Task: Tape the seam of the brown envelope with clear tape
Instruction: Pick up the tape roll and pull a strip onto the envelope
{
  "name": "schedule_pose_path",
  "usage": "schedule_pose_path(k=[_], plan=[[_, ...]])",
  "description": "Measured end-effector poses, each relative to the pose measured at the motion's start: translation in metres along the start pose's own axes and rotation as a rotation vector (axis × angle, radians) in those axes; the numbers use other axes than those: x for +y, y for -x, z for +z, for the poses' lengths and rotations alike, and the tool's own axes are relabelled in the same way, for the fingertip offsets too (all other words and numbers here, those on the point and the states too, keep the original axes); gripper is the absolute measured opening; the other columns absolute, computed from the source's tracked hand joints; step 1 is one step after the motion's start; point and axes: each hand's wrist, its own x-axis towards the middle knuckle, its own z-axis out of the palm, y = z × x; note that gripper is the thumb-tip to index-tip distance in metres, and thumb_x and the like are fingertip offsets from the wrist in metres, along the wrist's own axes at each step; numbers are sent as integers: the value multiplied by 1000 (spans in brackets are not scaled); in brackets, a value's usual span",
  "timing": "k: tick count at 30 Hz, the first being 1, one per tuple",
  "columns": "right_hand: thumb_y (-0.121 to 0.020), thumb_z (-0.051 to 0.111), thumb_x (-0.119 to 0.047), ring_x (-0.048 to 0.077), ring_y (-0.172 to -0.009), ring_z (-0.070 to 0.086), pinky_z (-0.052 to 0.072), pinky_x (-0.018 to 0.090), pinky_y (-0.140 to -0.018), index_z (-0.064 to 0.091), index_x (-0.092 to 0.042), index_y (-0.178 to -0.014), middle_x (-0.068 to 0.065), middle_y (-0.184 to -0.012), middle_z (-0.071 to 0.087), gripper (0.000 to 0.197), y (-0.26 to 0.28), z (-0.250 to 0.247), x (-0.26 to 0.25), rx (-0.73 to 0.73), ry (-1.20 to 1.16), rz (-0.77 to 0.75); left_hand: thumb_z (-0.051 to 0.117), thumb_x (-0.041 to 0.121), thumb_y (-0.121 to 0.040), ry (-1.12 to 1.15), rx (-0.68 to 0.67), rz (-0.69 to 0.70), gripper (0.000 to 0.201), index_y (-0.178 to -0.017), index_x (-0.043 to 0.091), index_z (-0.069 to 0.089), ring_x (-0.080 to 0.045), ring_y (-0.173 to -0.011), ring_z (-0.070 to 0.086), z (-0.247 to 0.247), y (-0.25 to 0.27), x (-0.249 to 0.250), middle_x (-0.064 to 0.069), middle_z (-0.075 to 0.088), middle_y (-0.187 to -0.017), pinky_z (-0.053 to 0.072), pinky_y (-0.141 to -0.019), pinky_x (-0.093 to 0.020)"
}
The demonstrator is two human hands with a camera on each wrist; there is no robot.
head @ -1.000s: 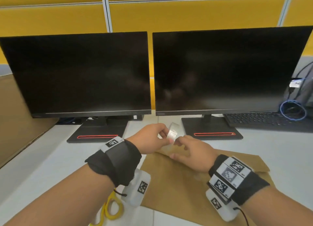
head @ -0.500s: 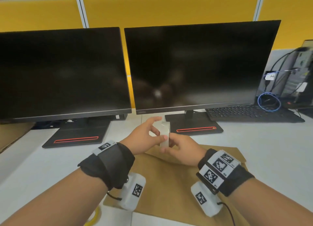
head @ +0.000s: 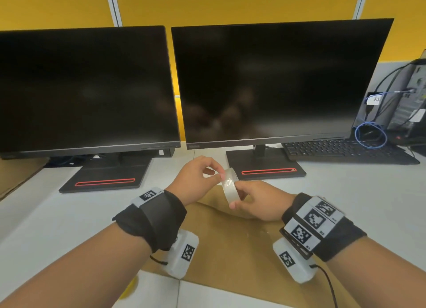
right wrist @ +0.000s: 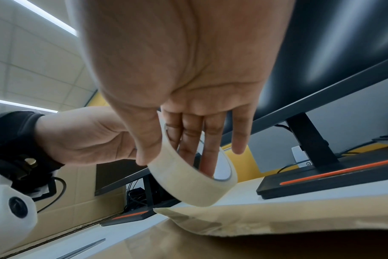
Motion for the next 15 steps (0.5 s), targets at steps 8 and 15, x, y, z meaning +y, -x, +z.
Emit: schedule_pose_path(k=[8,15], plan=[[-93,50,-39,22,-92,61,50,40,-87,52,-29,-98,3,-99,65,11,3,1,-7,7,-115,-27,57,18,-95,6,24,-15,5,-97,20,61,-13,-100,55,0,0,-9,2,60,-105,39,-82,-16],[-97,40,-44,21,-74,53,43,36,-72,46,-29,-80,3,-77,56,24,2,-4,-20,157,-113,-66,49,18,-99,31,6,-145,9,-98,15,57,-18,-91,59,1,3,-21,-4,64,-97,41,-67,-11]])
